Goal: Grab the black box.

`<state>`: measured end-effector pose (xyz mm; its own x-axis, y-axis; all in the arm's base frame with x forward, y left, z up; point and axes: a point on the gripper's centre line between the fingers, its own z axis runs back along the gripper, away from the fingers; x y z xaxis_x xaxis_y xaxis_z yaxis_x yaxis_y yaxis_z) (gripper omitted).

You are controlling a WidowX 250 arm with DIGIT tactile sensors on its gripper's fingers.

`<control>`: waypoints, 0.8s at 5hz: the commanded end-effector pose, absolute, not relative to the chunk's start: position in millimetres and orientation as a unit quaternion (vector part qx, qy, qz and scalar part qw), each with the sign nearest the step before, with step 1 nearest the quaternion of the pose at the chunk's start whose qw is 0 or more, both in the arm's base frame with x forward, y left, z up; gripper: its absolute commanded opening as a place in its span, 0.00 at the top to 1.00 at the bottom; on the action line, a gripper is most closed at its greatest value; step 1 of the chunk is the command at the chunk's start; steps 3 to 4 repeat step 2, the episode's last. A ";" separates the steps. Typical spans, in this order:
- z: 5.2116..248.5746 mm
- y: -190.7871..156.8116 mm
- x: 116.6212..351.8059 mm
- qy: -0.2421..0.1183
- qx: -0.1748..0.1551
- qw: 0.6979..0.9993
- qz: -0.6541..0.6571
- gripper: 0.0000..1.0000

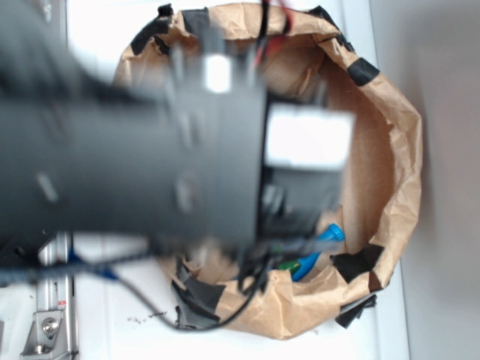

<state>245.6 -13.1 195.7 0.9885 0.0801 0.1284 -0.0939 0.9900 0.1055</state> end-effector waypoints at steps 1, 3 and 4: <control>188.0 18.3 264.8 -0.102 0.033 0.992 0.067 1.00; 189.2 17.5 257.6 -0.071 0.050 0.993 0.081 1.00; 189.2 17.5 257.6 -0.071 0.050 0.993 0.081 1.00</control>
